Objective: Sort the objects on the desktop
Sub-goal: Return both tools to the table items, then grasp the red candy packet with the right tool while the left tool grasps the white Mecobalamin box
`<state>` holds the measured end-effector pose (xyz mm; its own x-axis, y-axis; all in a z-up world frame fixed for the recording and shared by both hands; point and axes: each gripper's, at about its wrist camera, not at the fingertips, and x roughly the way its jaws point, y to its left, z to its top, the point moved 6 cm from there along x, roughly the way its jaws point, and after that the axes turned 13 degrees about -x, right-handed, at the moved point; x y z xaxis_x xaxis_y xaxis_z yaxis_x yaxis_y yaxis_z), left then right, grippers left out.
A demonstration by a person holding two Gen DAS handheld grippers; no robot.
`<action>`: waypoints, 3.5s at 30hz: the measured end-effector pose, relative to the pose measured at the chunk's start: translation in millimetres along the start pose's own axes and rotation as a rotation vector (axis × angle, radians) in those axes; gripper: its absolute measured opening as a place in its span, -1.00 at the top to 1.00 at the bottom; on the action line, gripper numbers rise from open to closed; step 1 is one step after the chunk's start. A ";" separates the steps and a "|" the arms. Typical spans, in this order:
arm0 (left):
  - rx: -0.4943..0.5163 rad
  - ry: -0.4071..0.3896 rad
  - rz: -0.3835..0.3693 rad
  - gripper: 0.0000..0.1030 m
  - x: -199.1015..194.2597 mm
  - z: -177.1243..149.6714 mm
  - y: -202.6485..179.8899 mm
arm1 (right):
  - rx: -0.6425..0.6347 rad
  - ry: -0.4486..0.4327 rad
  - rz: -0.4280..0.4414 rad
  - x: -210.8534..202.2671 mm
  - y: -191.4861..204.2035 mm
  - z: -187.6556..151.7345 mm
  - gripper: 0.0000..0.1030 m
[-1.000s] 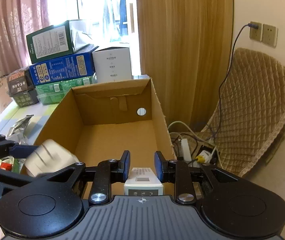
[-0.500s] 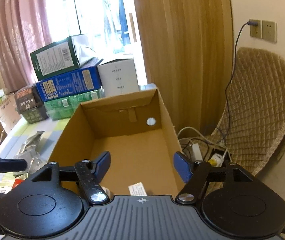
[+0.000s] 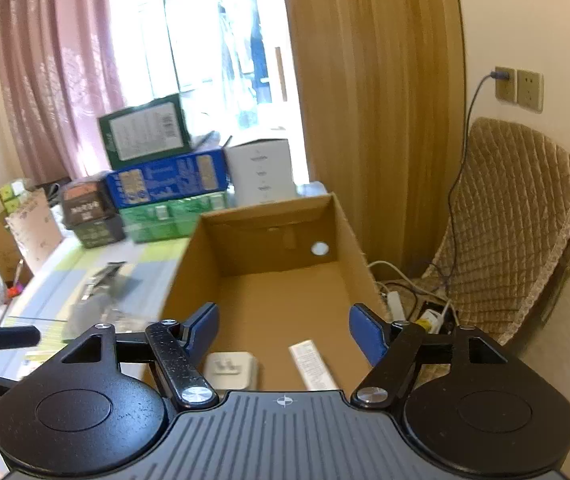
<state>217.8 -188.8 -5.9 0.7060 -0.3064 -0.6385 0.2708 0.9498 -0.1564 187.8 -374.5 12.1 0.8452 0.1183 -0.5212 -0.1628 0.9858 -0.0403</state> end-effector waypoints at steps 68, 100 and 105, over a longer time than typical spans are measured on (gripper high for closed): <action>0.187 0.118 0.091 -0.97 58.4 -67.0 303.0 | -0.382 0.221 0.381 181.2 263.8 -61.4 -0.68; 0.576 0.450 -0.241 -0.60 110.2 -65.6 288.8 | -0.386 0.383 0.471 237.5 267.3 -40.5 0.40; 0.551 0.448 -0.235 -0.49 106.9 -70.4 285.5 | -0.386 0.388 0.473 232.8 264.2 -41.5 0.57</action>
<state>324.5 54.1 -171.8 0.2865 -0.3306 -0.8992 0.7536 0.6573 -0.0015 320.4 -91.4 -155.2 0.4099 0.4001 -0.8197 -0.6948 0.7192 0.0037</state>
